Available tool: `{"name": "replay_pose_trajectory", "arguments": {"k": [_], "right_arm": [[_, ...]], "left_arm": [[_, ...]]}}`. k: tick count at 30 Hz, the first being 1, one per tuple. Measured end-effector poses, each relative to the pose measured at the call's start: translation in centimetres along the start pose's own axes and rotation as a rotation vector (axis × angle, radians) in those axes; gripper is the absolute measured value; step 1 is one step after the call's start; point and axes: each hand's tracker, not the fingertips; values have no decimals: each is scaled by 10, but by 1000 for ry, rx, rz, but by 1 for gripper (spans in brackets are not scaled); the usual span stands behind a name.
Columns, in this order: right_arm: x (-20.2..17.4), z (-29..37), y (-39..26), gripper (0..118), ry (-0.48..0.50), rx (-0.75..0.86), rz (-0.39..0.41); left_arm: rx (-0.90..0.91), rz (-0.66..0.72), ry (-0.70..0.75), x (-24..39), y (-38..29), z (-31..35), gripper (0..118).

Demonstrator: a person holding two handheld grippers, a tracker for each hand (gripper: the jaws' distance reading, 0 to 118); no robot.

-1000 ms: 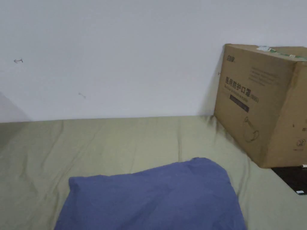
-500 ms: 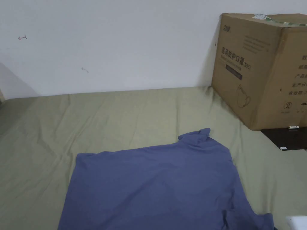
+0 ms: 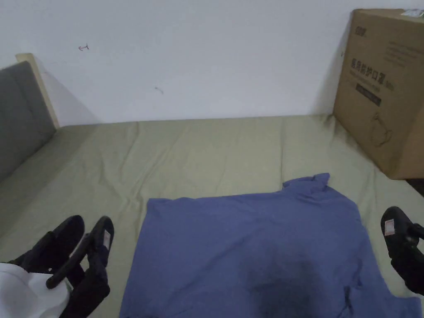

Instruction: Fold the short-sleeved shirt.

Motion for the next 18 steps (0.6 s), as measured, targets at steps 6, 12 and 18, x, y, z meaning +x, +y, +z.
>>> {"name": "replay_pose_trajectory", "arguments": {"k": [6,12,18], "right_arm": [[-19,-5,8,0,73,-46,52],[1,-5,0,0,66,-180,-9],[14,-8,-16,0,50,-294,-30]], "left_arm": [[-21,-25,-3,16,5,0,0],[-491,136,-112,-32,0,-49,0],[-991,281,-159,-91,-91,-92,53]]}}
